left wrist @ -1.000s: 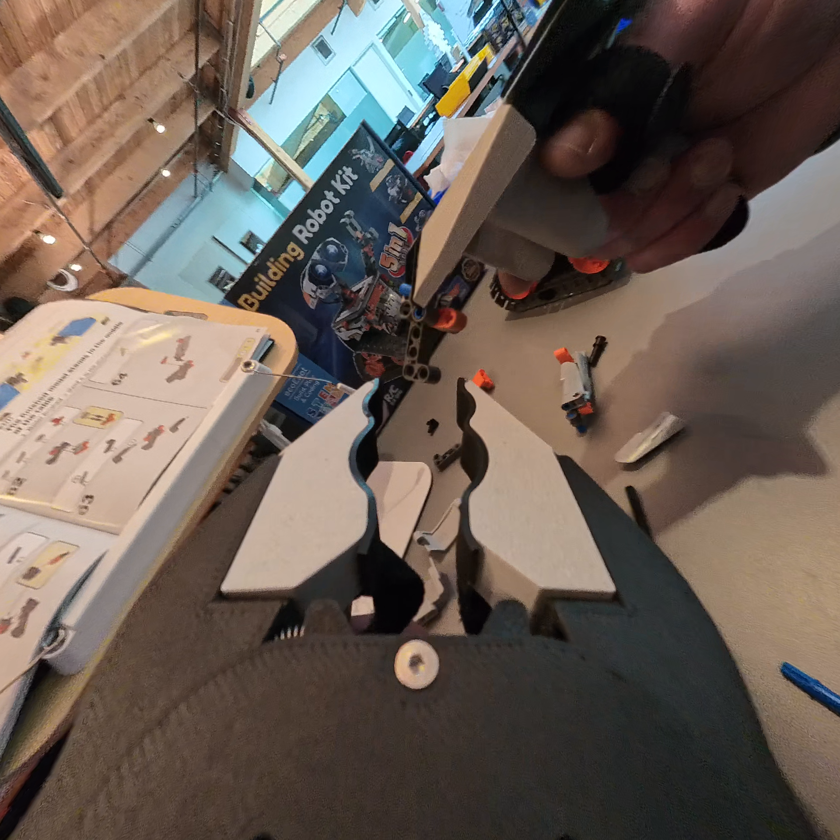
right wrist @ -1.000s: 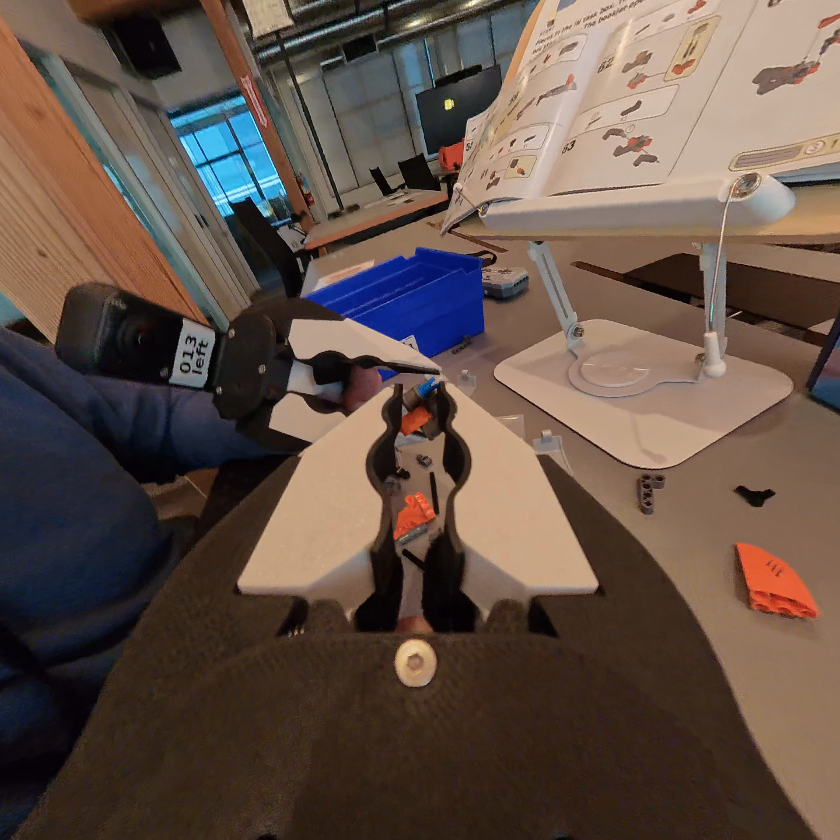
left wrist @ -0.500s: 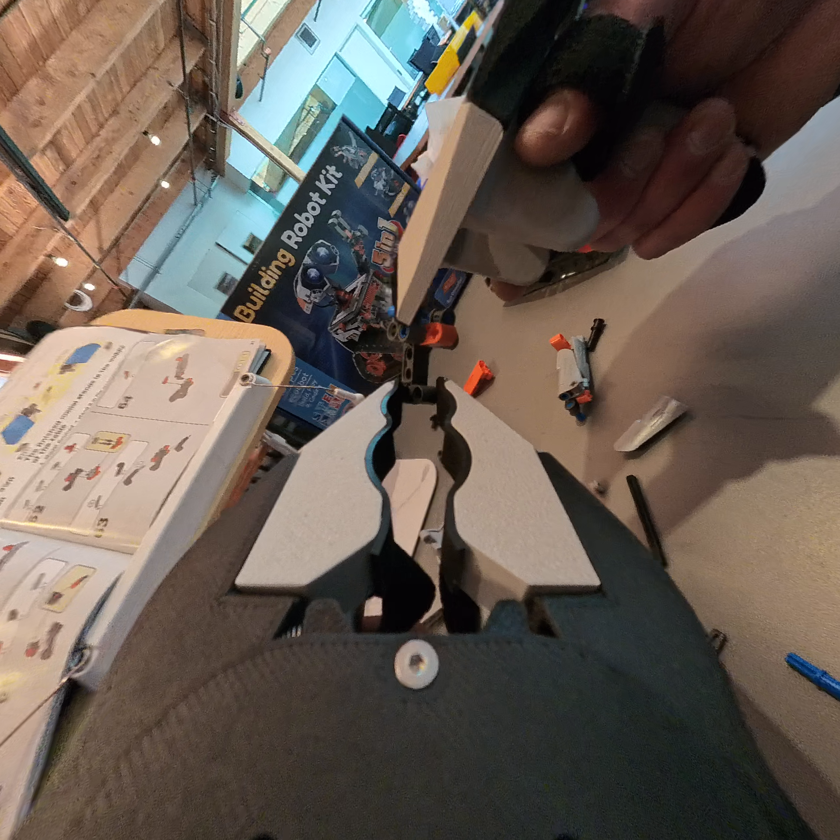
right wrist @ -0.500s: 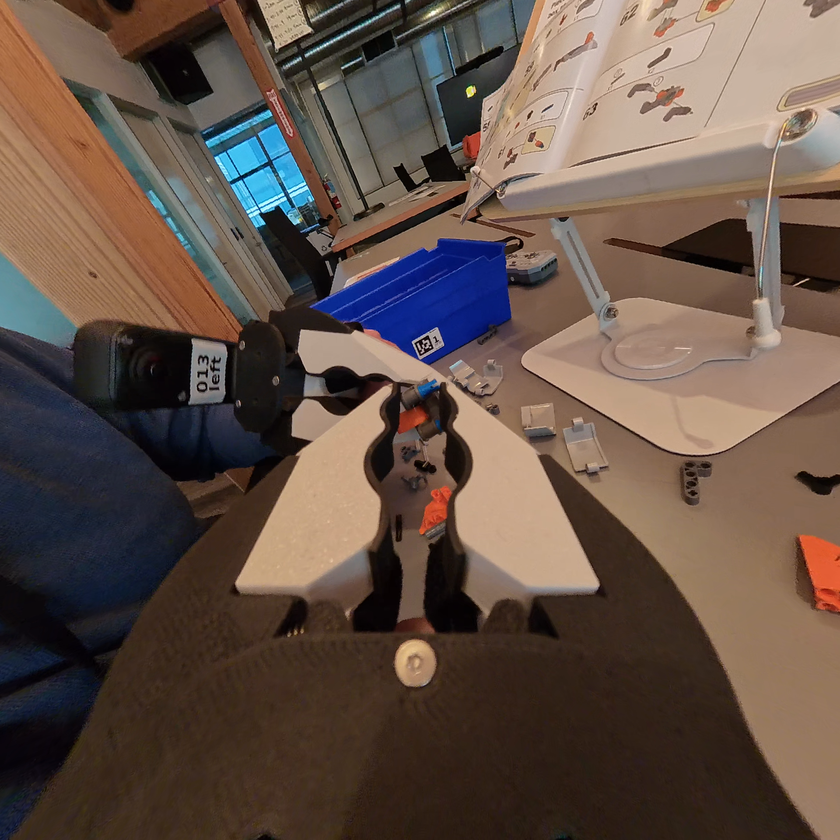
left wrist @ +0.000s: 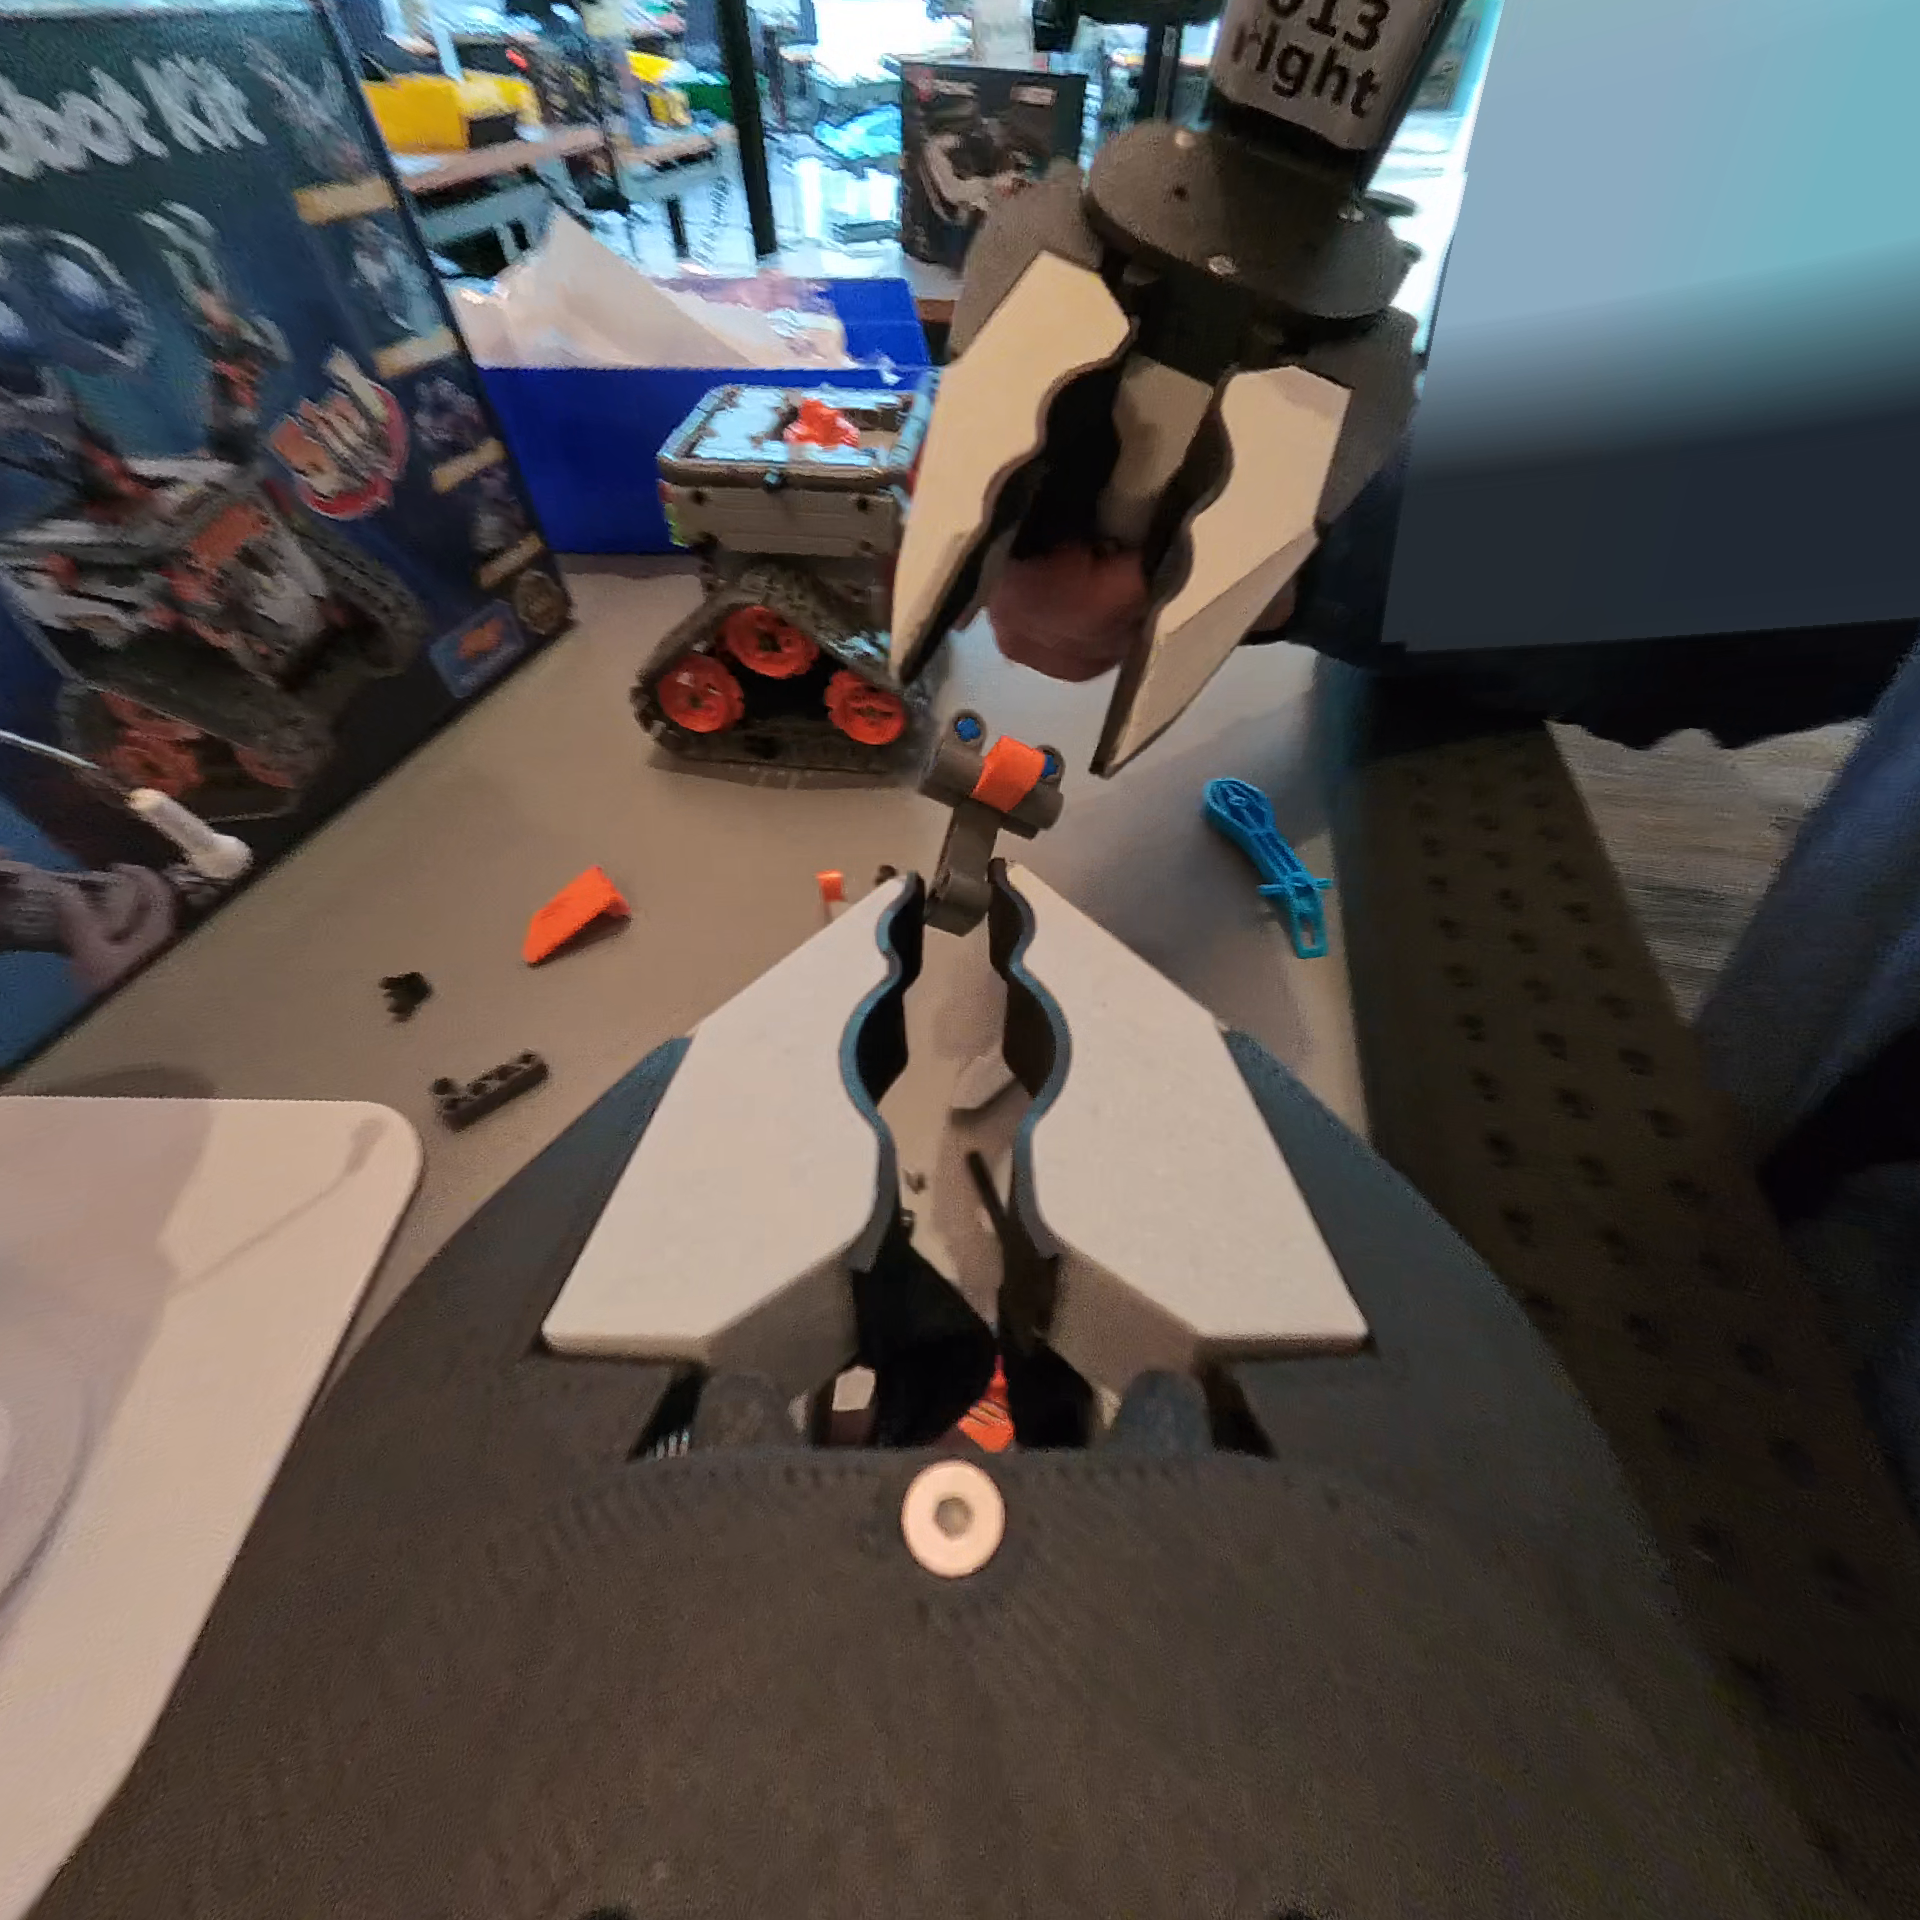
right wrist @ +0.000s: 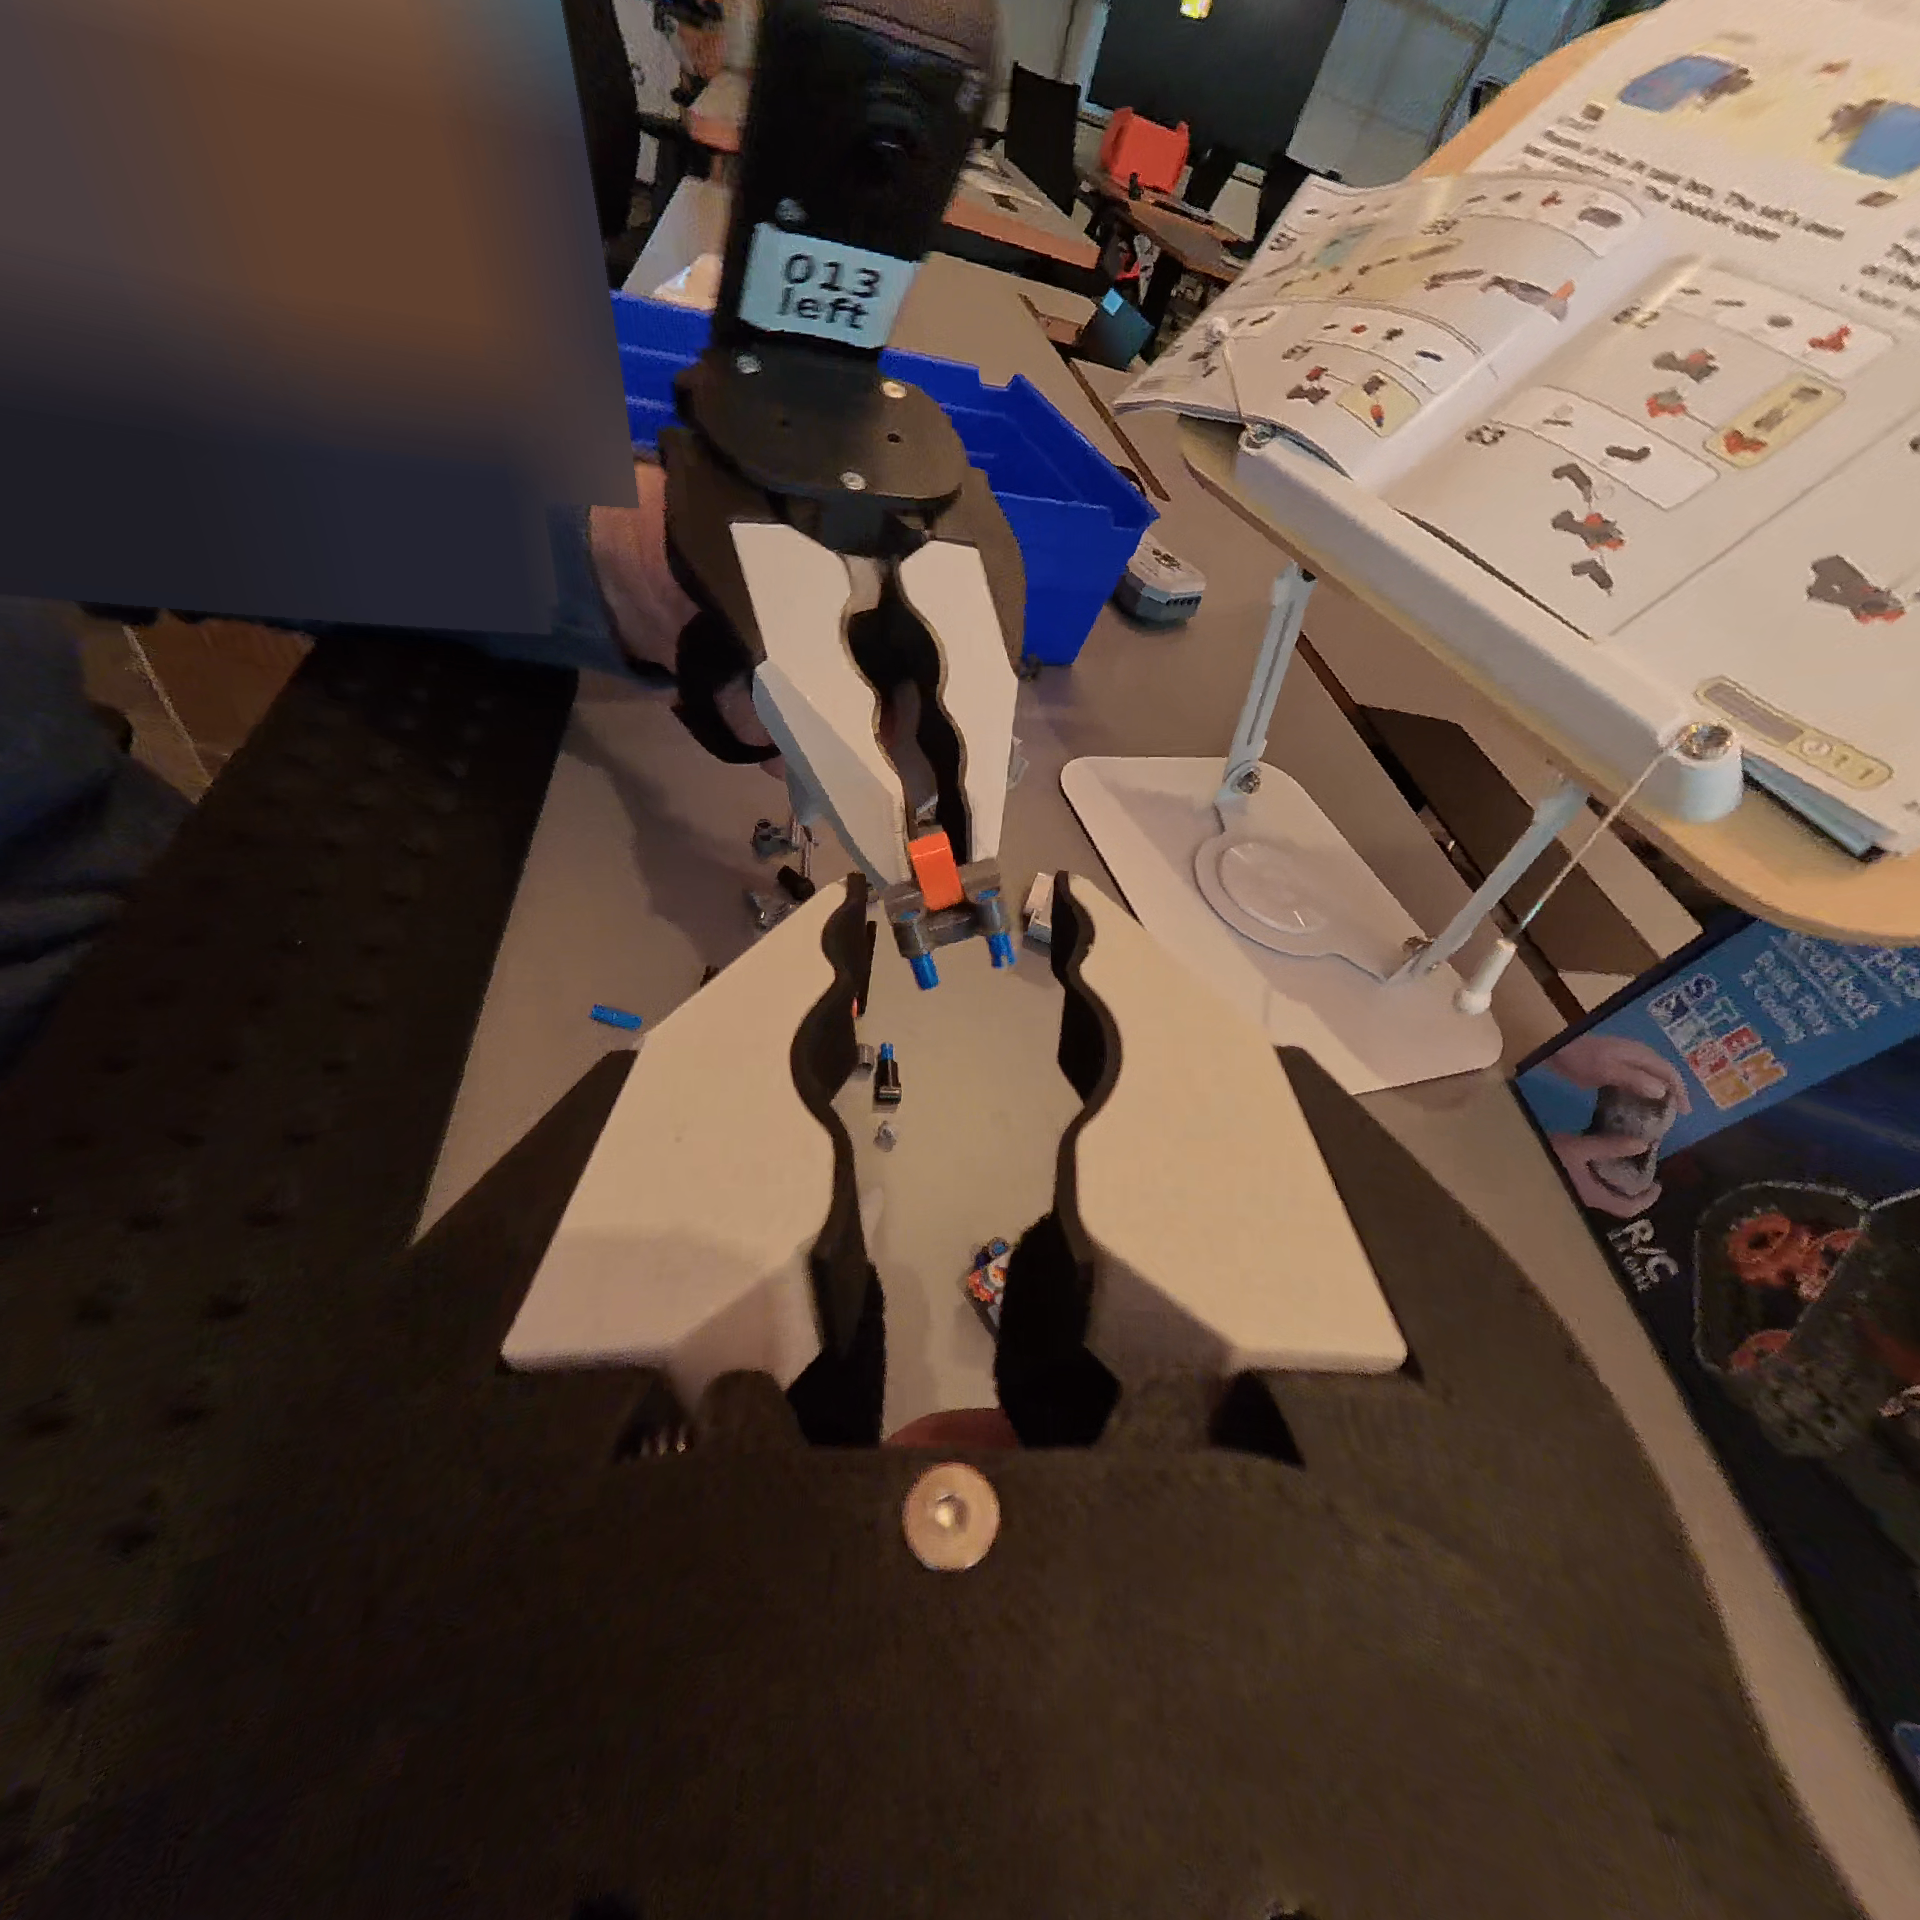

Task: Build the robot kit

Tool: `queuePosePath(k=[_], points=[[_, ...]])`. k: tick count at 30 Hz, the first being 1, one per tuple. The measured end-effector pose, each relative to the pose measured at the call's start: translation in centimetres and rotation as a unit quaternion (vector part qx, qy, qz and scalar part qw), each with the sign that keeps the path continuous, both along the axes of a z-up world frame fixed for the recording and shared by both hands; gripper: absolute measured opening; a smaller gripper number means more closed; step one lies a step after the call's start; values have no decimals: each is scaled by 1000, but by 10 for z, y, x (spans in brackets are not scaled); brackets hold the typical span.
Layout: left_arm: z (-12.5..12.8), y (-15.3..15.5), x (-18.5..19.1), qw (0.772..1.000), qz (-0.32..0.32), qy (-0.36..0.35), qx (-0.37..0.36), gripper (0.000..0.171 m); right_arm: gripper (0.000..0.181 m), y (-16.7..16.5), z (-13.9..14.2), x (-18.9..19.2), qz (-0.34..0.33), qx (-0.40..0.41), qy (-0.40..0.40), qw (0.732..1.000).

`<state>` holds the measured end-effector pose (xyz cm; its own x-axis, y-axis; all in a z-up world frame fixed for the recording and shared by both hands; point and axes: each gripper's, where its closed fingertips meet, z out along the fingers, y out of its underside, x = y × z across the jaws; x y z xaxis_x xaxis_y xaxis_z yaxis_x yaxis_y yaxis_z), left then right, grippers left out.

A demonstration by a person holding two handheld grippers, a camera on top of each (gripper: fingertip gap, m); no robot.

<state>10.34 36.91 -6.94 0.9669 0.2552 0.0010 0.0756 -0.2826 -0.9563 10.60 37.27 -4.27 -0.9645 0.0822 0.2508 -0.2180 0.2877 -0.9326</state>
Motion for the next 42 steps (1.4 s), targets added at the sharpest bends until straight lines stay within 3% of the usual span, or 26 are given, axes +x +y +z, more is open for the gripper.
queuePosePath(k=[6,8,12,13,19,24,27,33,36,42], points=[[-4,2,10,999,-43,-24,-6,10,33,-1,-19,8,8,82,125,989],[-11,4,15,998,-55,-18,-29,10,23,-3,-17,13,15,71,111,991],[-15,1,9,998,-27,0,-65,11,23,1,-23,9,2,84,73,994],[-14,-5,3,996,-3,15,-83,23,22,6,-26,7,-3,89,56,994],[3,-77,-9,959,123,118,-224,17,22,38,-85,12,5,189,-29,982],[6,-125,0,920,178,146,-317,16,22,55,-122,19,14,255,-78,964],[10,-141,7,918,191,141,-318,15,22,64,-136,22,12,280,-85,956],[16,-167,13,908,222,142,-324,15,22,72,-140,26,9,290,-89,953],[23,-180,17,902,239,145,-329,17,37,74,-145,30,18,305,-80,949],[45,-219,31,885,287,150,-335,18,42,73,-127,23,11,265,-63,962]])
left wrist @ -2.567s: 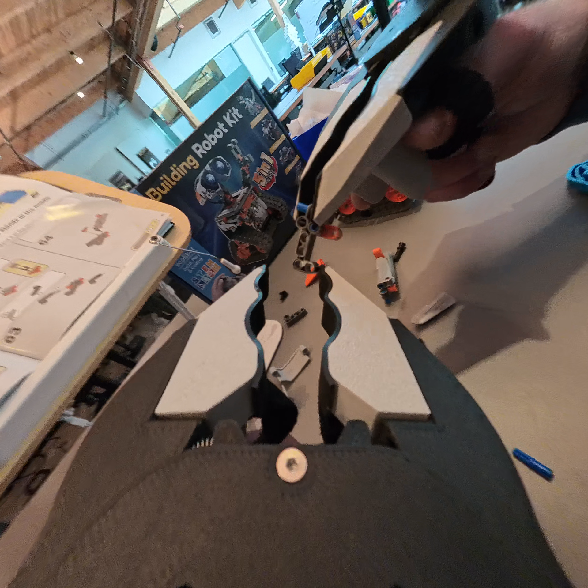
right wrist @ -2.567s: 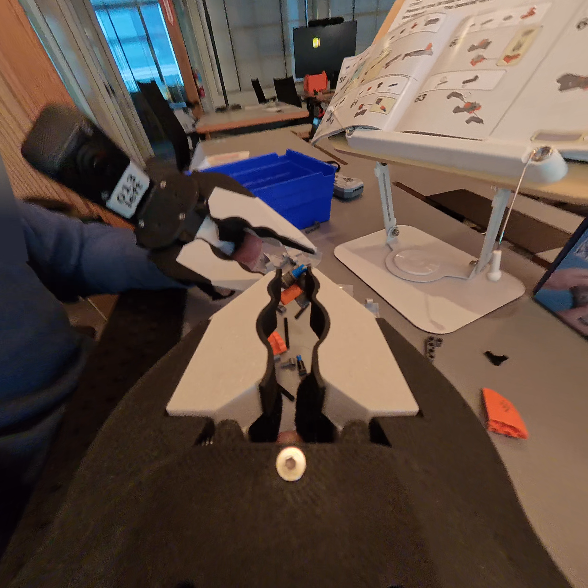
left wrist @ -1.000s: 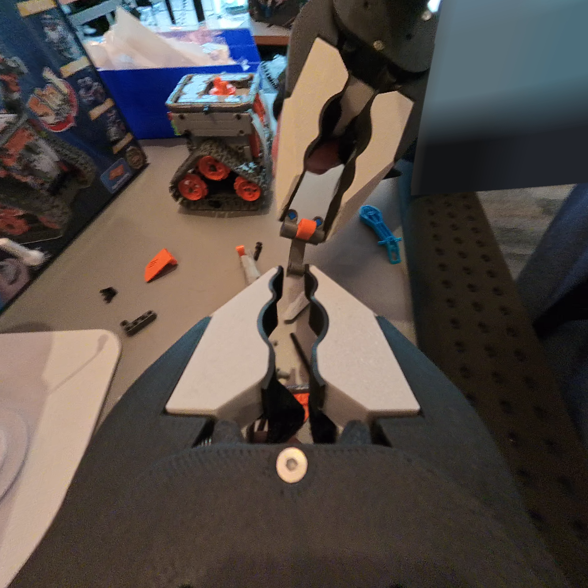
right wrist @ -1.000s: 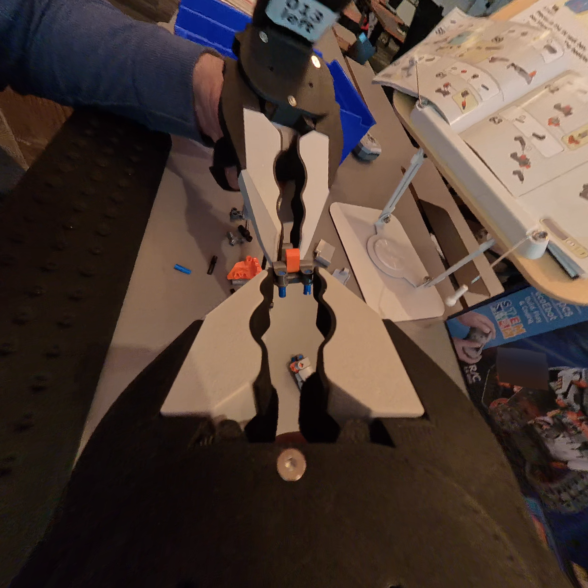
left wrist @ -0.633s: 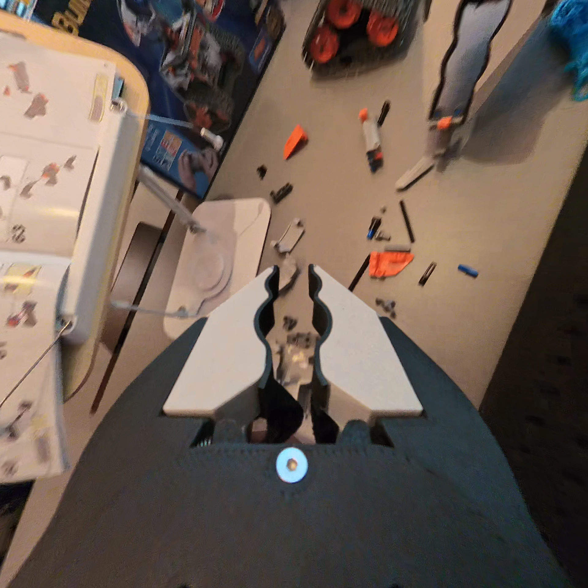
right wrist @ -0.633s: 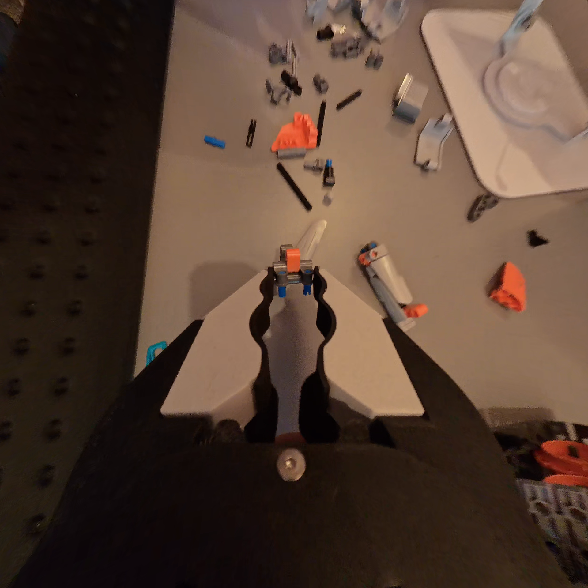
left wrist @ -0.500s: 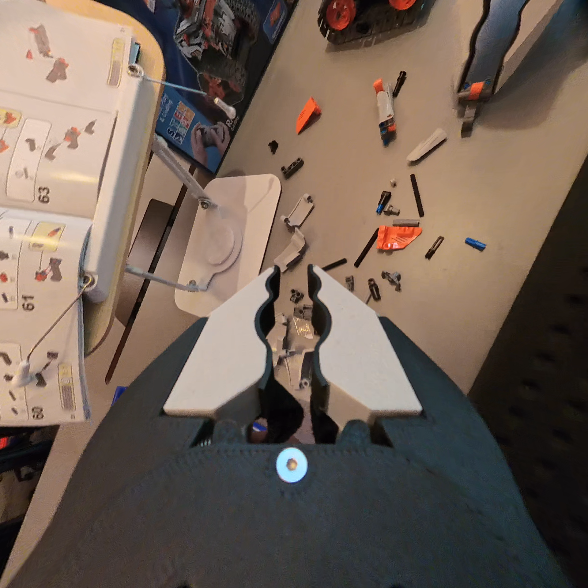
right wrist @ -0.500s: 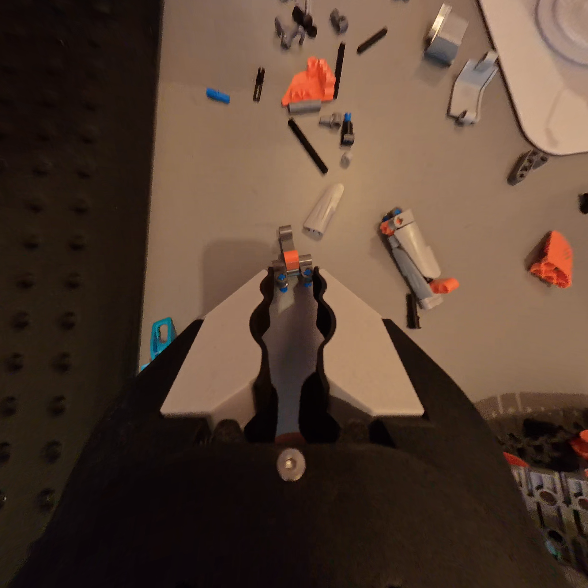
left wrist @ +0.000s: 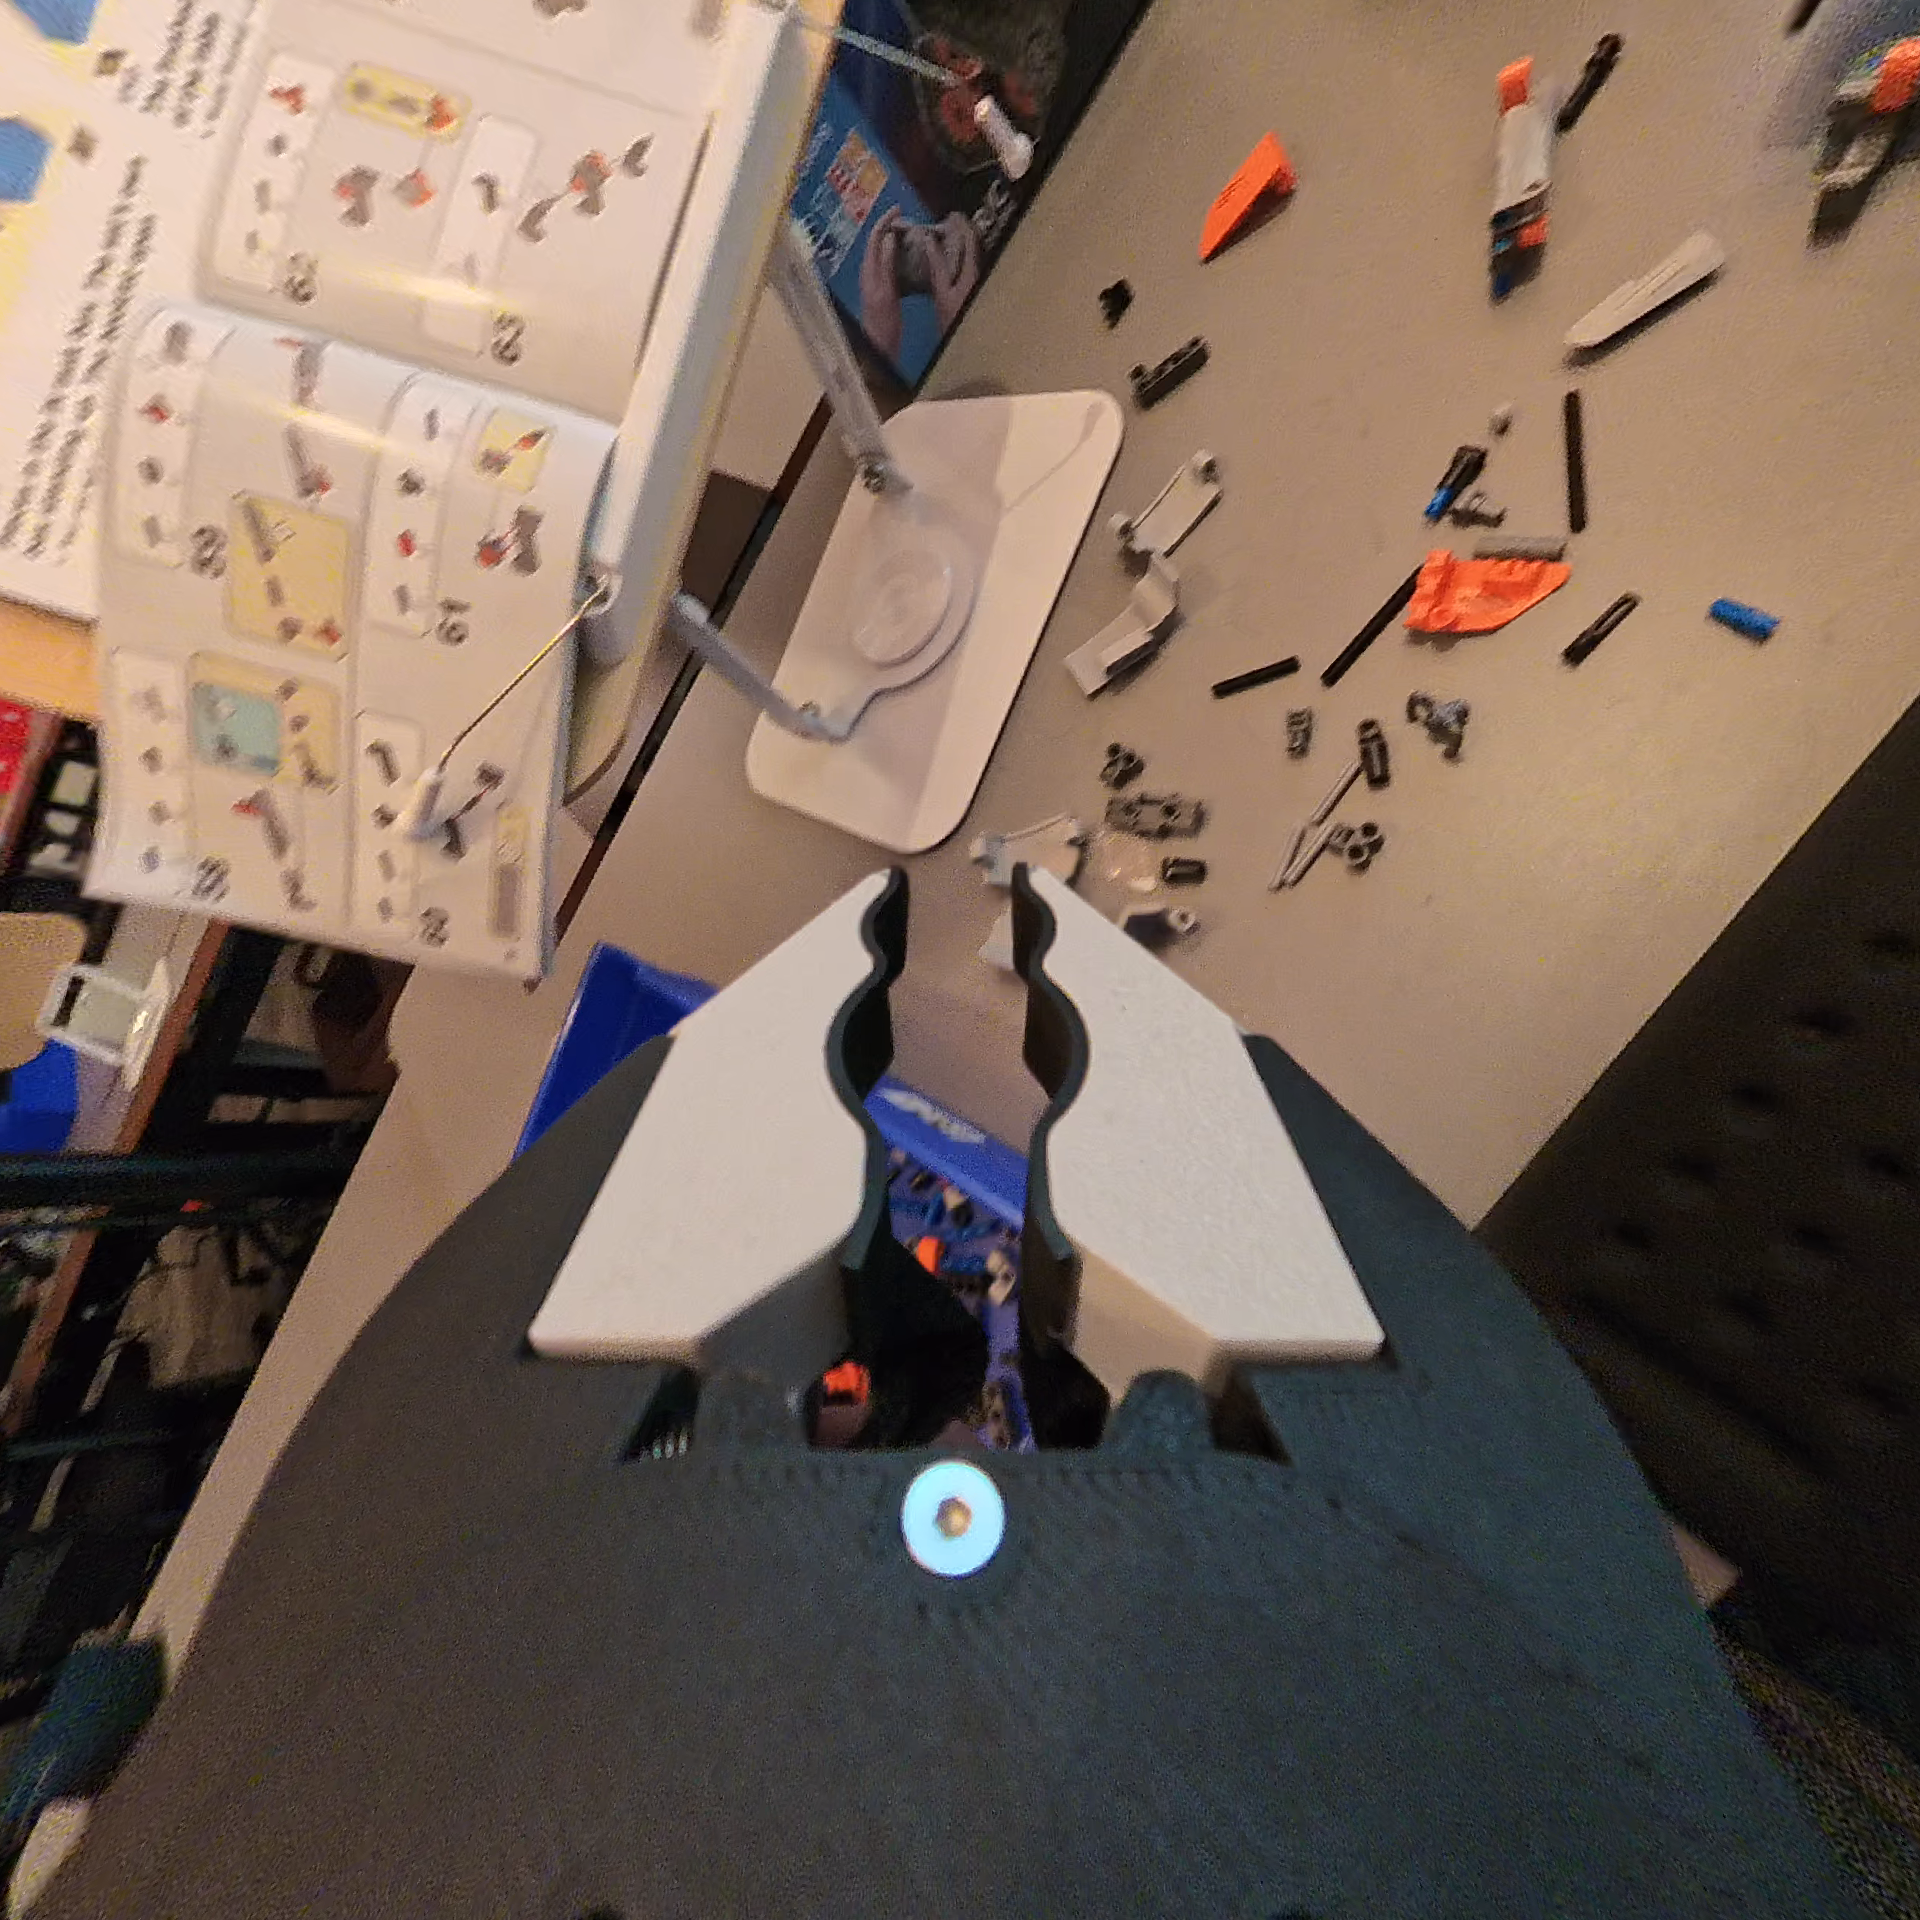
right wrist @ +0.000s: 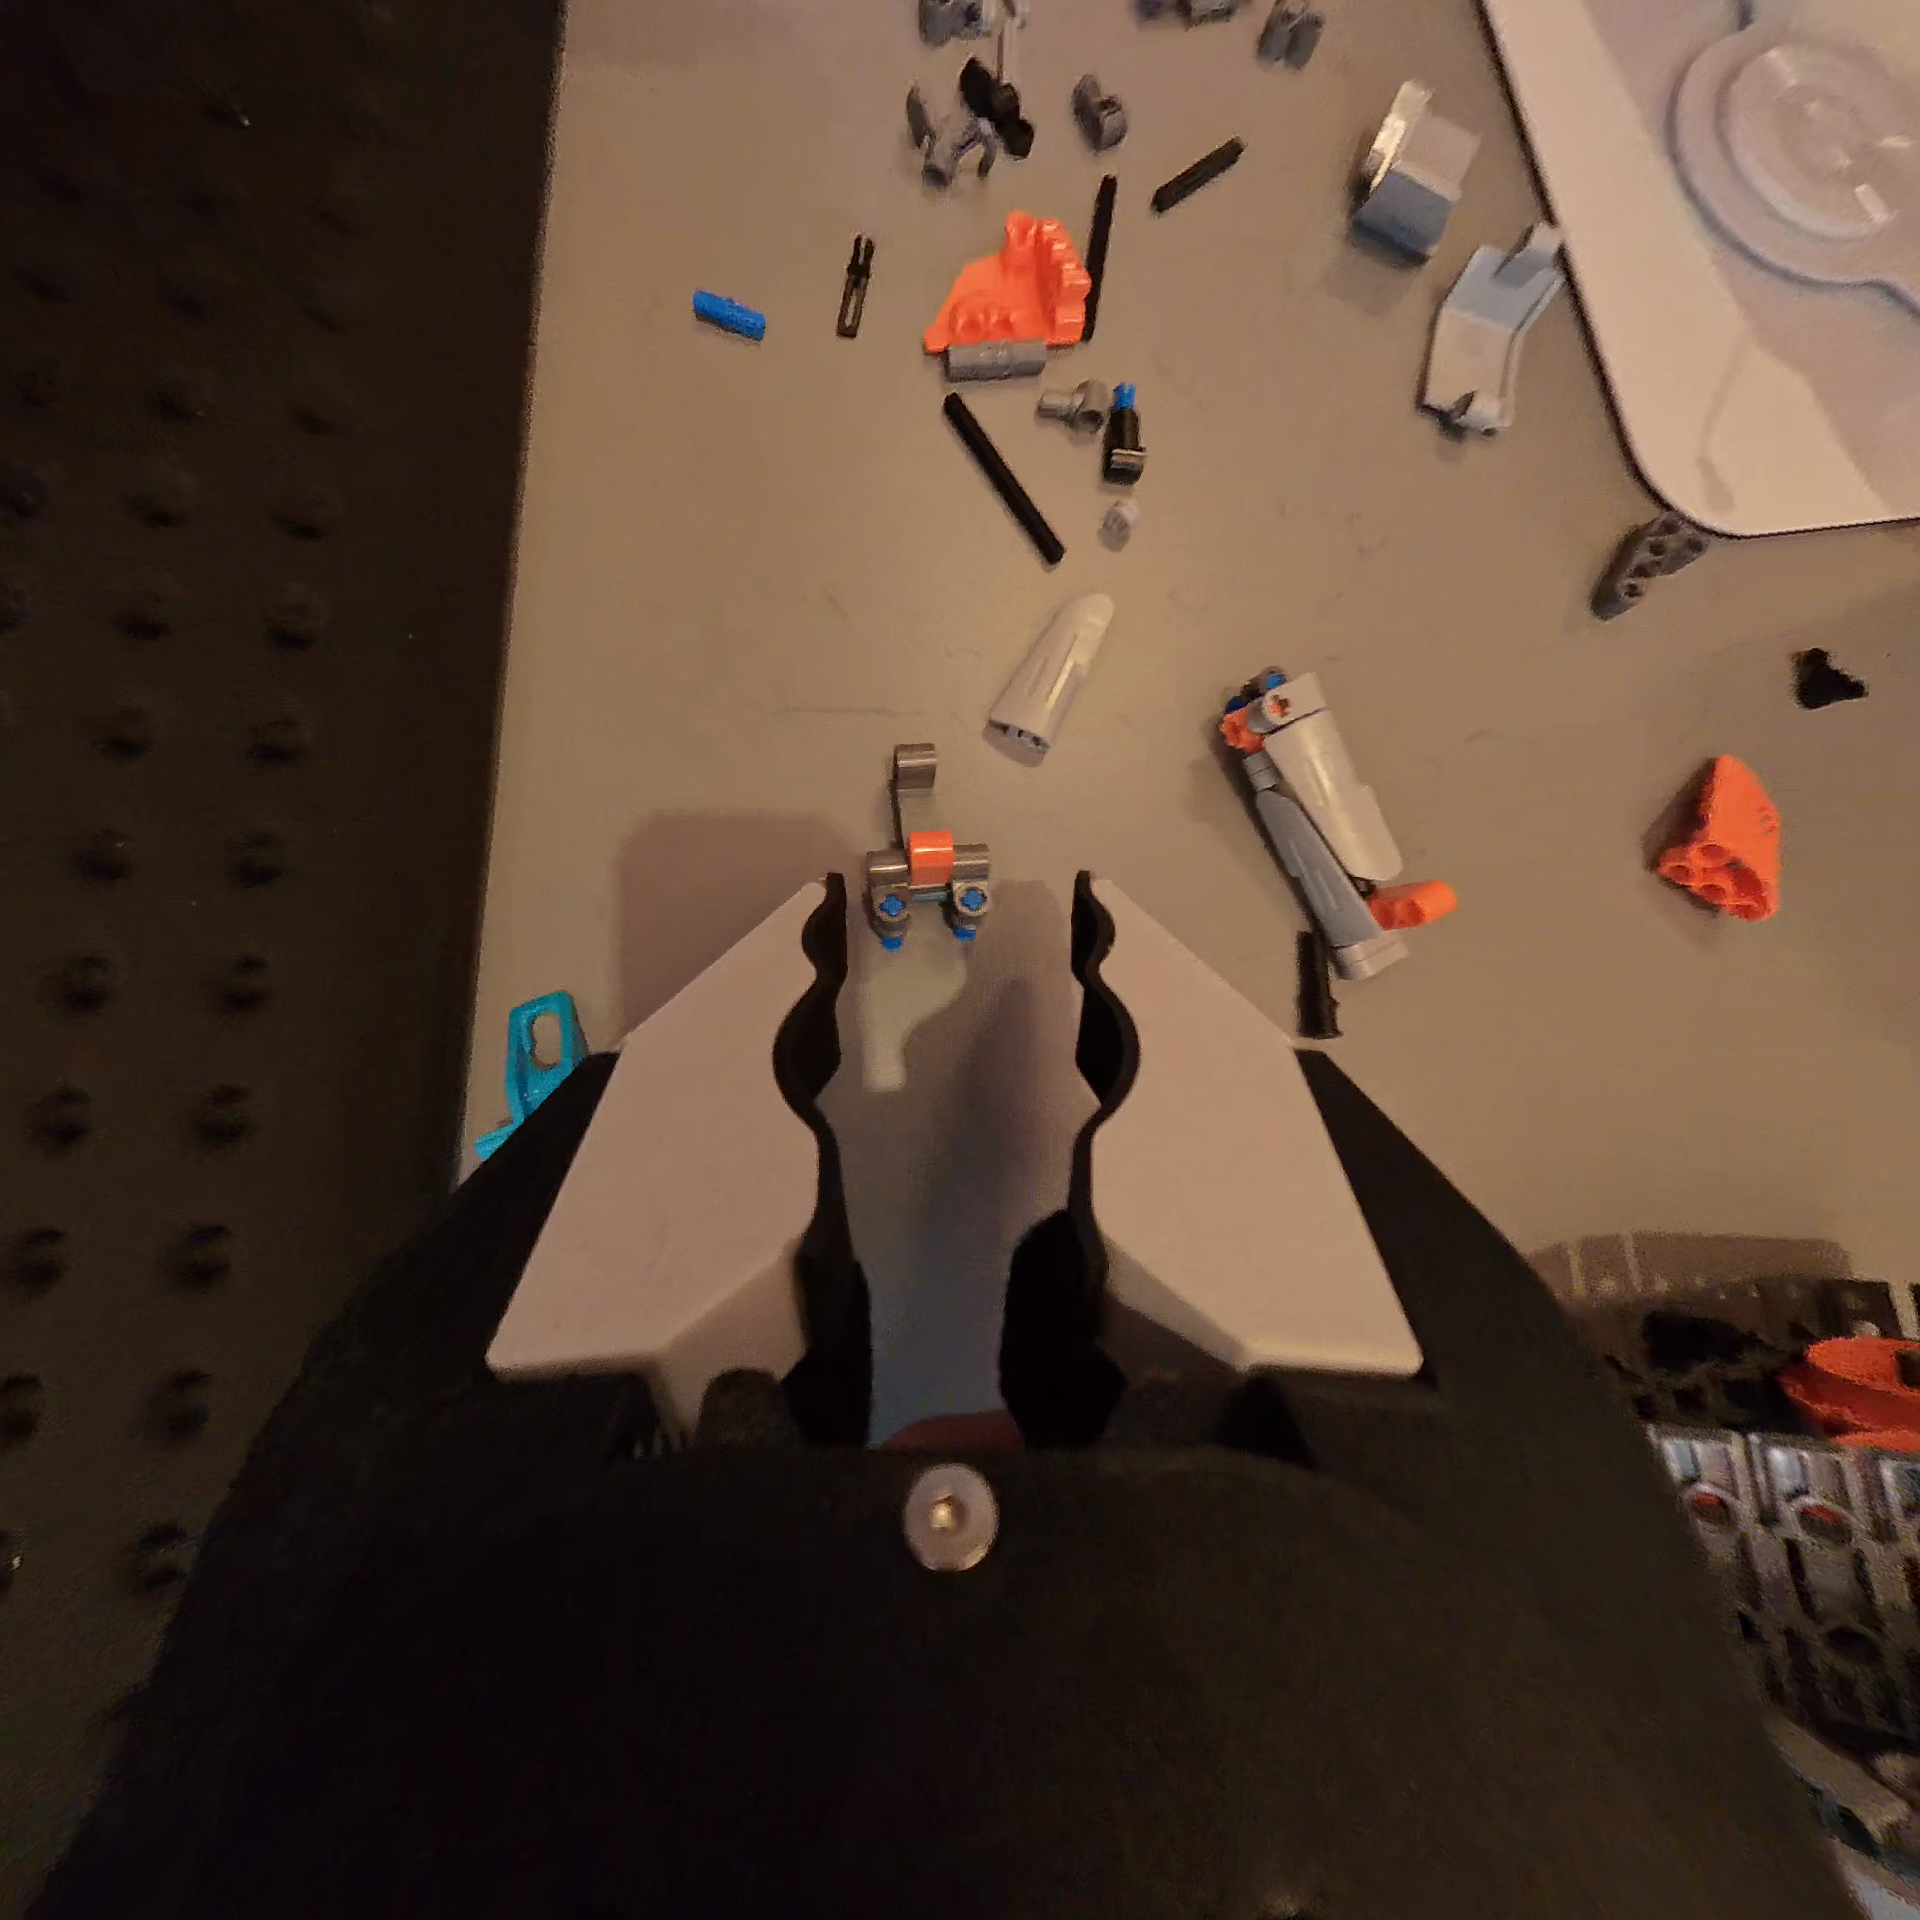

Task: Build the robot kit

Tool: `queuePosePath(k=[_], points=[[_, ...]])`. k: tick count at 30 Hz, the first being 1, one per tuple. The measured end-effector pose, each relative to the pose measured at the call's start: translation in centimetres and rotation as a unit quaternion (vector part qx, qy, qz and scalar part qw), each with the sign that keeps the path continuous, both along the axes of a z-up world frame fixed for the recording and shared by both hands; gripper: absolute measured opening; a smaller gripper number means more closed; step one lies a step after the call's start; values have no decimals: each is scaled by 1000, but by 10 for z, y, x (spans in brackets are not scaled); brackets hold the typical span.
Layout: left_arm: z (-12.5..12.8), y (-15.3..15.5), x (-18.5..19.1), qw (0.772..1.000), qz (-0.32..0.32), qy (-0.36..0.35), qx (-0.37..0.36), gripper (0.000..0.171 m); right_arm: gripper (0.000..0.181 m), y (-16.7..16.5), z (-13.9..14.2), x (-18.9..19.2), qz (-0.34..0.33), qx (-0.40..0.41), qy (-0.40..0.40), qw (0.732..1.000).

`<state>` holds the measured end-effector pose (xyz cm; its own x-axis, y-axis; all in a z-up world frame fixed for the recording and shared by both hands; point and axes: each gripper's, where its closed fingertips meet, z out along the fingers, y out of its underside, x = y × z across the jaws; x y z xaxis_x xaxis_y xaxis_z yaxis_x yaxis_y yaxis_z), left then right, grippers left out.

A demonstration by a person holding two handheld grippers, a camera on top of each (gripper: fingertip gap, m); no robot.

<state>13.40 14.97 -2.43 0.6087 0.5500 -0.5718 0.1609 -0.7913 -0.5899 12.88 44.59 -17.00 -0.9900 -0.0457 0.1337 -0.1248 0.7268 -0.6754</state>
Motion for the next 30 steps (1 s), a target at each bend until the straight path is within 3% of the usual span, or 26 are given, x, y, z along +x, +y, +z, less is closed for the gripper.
queuePosePath(k=[8,25,30], points=[[26,-67,19,995,90,34,-23,17,41,9,2,-13,-22,-30,11,999],[4,-179,32,975,219,12,-45,16,26,2,18,-39,-51,-113,93,988],[-17,-181,20,977,207,-32,-33,16,23,1,20,-42,-49,-131,105,985]])
